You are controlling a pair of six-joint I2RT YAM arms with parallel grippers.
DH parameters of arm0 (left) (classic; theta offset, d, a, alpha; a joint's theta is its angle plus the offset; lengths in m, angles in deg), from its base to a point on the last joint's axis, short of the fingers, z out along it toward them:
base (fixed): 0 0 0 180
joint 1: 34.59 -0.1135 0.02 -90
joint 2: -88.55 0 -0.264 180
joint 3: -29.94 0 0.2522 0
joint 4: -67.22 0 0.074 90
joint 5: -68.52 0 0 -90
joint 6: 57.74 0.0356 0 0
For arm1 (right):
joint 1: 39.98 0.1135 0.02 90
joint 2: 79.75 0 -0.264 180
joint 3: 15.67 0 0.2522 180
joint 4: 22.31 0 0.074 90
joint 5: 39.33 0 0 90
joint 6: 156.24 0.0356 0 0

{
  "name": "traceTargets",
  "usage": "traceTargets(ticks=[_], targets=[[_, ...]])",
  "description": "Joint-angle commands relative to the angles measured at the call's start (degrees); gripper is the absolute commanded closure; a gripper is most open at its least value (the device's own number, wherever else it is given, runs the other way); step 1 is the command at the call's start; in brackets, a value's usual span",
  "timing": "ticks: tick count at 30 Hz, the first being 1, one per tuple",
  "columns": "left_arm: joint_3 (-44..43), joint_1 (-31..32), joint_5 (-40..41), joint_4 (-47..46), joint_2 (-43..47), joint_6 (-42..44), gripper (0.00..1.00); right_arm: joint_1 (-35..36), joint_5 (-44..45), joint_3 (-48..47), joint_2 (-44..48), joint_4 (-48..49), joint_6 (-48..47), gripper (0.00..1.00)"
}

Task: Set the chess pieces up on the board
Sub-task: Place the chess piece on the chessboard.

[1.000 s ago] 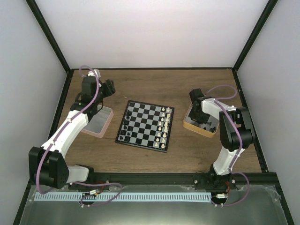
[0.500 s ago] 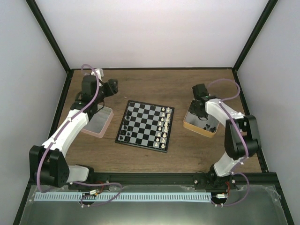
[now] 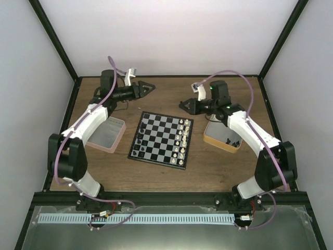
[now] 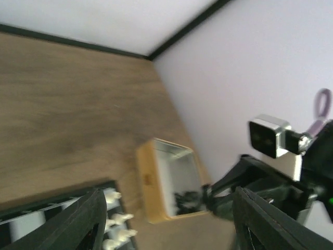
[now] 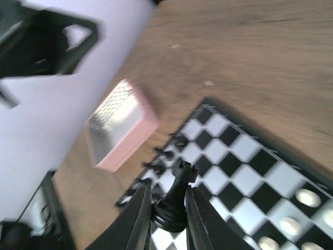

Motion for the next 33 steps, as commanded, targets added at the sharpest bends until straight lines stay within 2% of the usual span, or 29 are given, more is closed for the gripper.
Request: traceTargets(ticks=[1, 5, 10, 17, 22, 29, 33], targets=[[-4.58, 0.12, -23.99, -6.81, -6.64, -14.20, 0.33, 3.82, -15.41, -6.41, -3.34, 0.86, -5.76, 0.88], [-3.38, 0.96, -29.11, -10.63, -7.91, -19.00, 0.33, 5.43, -21.01, -8.64, -5.38, -0.74, -9.13, 0.88], [-1.83, 3.11, -34.07, -10.67, -7.88, -19.43, 0.35, 6.24, -26.50, -11.01, -7.77, -3.66, -12.57, 0.89], [-0.43, 4.14, -35.75, -8.87, -7.45, -18.52, 0.42, 6.65, -27.71, -12.49, -9.27, -4.97, -13.29, 0.88], [-0.68, 4.51, -35.68, -2.94, -8.57, -15.03, 0.54, 6.96, -26.68, -12.87, -9.73, -4.59, -12.66, 0.88], [-0.87, 5.55, -36.32, -1.48, -8.78, -13.53, 0.56, 7.14, -25.94, -13.09, -10.19, -4.07, -11.76, 0.88], [-1.04, 5.91, -36.56, -1.47, -9.01, -13.35, 0.68, 7.23, -25.67, -13.16, -10.36, -4.16, -11.59, 0.88]])
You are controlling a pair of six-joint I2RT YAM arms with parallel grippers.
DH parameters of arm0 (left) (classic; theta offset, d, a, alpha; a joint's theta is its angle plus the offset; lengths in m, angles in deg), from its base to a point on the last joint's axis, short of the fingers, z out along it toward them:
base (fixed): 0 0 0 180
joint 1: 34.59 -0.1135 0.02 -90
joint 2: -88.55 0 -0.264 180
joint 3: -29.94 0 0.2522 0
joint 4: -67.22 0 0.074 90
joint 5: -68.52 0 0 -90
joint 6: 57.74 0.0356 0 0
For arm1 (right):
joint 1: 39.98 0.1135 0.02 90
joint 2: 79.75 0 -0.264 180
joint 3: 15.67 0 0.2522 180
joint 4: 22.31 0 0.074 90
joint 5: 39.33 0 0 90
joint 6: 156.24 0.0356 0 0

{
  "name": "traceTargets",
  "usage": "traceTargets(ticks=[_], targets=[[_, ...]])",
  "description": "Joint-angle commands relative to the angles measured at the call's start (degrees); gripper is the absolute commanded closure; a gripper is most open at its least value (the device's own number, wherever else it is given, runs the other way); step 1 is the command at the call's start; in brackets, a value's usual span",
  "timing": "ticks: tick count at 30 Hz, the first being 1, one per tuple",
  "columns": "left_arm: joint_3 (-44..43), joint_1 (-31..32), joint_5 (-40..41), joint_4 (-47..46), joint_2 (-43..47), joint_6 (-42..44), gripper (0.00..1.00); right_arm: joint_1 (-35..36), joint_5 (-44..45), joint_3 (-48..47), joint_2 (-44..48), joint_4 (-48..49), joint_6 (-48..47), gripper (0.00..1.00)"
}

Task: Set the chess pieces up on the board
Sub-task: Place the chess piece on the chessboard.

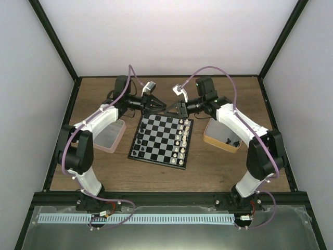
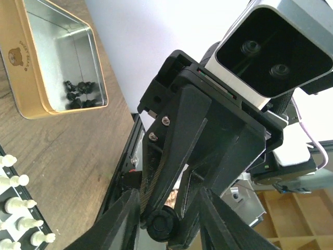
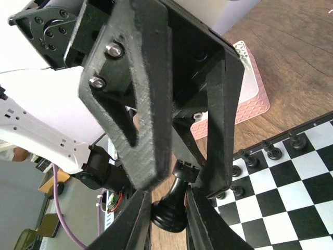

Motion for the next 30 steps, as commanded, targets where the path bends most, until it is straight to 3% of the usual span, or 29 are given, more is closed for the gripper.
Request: traceTargets(ticks=[1, 8, 12, 15, 18, 24, 30], targets=[[-0.44, 0.50, -1.63, 0.41, -0.41, 1.45, 0.70, 0.54, -0.07, -2.58, -0.46, 0.05, 0.26, 0.88], [-0.68, 0.44, -1.56, 1.09, -0.62, 2.49, 0.96, 0.59, 2.49, -2.46, -0.21, 0.04, 0.46, 0.85], [-1.72, -0.24, 0.47, 4.49, -0.63, 5.53, 0.96, 0.56, 7.09, -2.35, 0.38, -0.79, 0.84, 0.52], [-4.44, -2.02, 5.04, 13.62, -0.30, 14.49, 0.96, -0.44, 10.57, -1.58, 1.14, -0.87, 2.44, 0.35], [-7.59, -4.28, 15.74, 23.00, 0.61, 22.13, 0.96, -2.90, 15.19, 2.64, 3.76, 3.50, 6.87, 0.28], [-7.61, -4.69, 53.83, 29.00, 2.88, 26.91, 0.96, -7.53, 30.93, 11.83, 11.12, 11.46, 14.00, 0.26], [-8.47, -2.07, 68.72, 28.31, -0.46, 29.86, 0.96, -7.50, 41.21, 13.31, 11.71, 9.94, 17.09, 0.25]])
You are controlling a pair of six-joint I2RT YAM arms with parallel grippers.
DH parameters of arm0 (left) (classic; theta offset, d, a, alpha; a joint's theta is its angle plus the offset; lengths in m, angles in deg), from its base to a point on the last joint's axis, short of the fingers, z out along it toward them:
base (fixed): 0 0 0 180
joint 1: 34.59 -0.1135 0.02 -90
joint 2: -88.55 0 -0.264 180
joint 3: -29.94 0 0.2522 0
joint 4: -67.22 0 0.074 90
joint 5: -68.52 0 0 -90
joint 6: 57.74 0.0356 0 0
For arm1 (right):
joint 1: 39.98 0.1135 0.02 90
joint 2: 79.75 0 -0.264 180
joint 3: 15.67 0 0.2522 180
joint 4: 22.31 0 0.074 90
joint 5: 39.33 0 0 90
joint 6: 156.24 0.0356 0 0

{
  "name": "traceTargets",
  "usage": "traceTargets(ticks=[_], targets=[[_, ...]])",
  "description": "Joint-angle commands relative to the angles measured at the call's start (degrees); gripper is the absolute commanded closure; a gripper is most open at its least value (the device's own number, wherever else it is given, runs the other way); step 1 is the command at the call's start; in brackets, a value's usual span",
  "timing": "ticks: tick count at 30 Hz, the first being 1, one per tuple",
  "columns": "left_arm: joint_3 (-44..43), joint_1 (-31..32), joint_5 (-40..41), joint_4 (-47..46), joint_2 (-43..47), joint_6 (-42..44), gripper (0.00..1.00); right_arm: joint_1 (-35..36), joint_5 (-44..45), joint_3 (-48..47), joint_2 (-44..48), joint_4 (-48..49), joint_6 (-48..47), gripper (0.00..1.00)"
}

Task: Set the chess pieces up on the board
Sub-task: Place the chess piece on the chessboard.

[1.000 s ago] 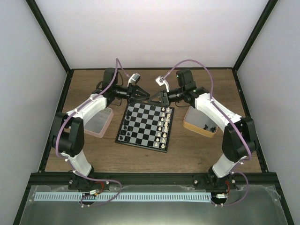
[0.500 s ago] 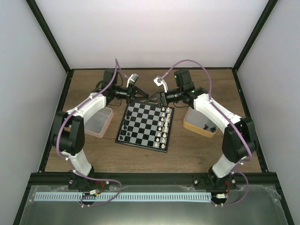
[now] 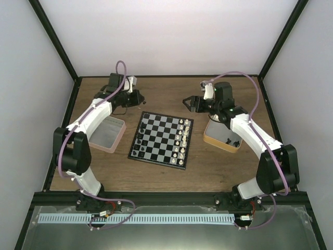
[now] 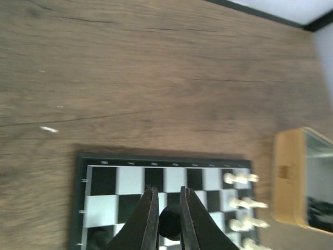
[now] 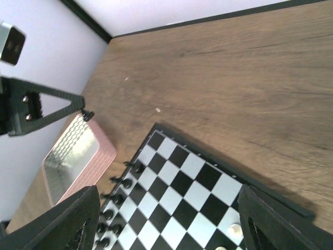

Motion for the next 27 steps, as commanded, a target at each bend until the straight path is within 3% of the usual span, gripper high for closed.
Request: traceTargets(ticks=[1, 10, 27], targets=[[-1.21, 2.63, 17.26, 1.09, -2.91, 4.34, 0.96, 0.40, 11.39, 0.89, 1.09, 1.07, 4.18, 0.26], [-1.22, 6.63, 25.30, -1.49, -8.85, 5.39, 0.96, 0.32, 21.81, 2.03, 0.65, -2.73, 7.64, 0.25], [2.78, 6.84, 23.36, -7.04, -14.00, 6.72, 0.95, 0.26, 24.42, 0.11, -2.72, -5.44, 8.37, 0.25]])
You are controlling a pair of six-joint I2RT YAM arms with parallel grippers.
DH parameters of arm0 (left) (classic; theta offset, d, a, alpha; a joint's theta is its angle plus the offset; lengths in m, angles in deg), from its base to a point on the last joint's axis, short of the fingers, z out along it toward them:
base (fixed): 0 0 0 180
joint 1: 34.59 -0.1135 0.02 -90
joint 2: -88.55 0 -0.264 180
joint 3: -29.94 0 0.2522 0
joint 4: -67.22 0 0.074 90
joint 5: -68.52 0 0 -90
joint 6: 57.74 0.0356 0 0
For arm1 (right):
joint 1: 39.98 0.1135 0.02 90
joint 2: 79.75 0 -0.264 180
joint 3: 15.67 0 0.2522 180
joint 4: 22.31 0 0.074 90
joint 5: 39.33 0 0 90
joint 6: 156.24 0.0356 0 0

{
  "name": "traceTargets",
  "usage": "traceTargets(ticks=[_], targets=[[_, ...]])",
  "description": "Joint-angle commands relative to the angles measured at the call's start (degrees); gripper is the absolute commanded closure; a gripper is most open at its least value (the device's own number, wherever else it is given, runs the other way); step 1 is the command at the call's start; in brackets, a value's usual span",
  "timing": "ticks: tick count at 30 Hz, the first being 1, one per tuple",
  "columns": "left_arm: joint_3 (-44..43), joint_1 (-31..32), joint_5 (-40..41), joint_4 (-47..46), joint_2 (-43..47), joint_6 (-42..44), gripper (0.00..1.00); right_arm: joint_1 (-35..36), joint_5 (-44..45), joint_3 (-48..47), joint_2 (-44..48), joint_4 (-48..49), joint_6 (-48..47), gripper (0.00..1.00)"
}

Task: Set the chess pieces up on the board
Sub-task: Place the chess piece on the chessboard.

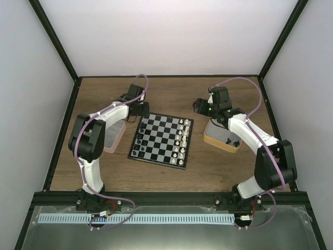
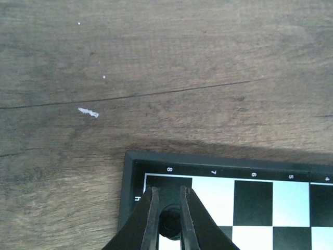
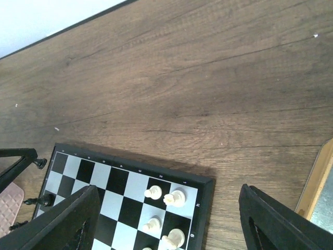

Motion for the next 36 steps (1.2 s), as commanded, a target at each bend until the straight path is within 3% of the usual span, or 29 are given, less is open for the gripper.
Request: traceTargets(ticks=[1, 23, 32, 36], targets=[[1.58, 0.01, -0.29, -2.64, -0.77, 1.52, 0.95, 0.10, 1.21, -1.78, -0.94, -0.97, 0.68, 0.25], [4.41, 0.09, 0.77, -7.67, -2.64, 2.58, 0.87, 0.12, 0.34, -2.22, -1.96, -1.60, 0.93, 0.25], [4.76, 0.23, -0.59, -7.11, -0.56, 2.80, 0.59, 0.01, 1.05, -2.77, -1.34, -2.41, 1.30, 0.25], [4.06, 0.13, -0.36, -6.38, 1.64, 2.22, 0.51, -0.35, 6.32, -4.55, -0.24, -5.20, 4.12, 0.25]])
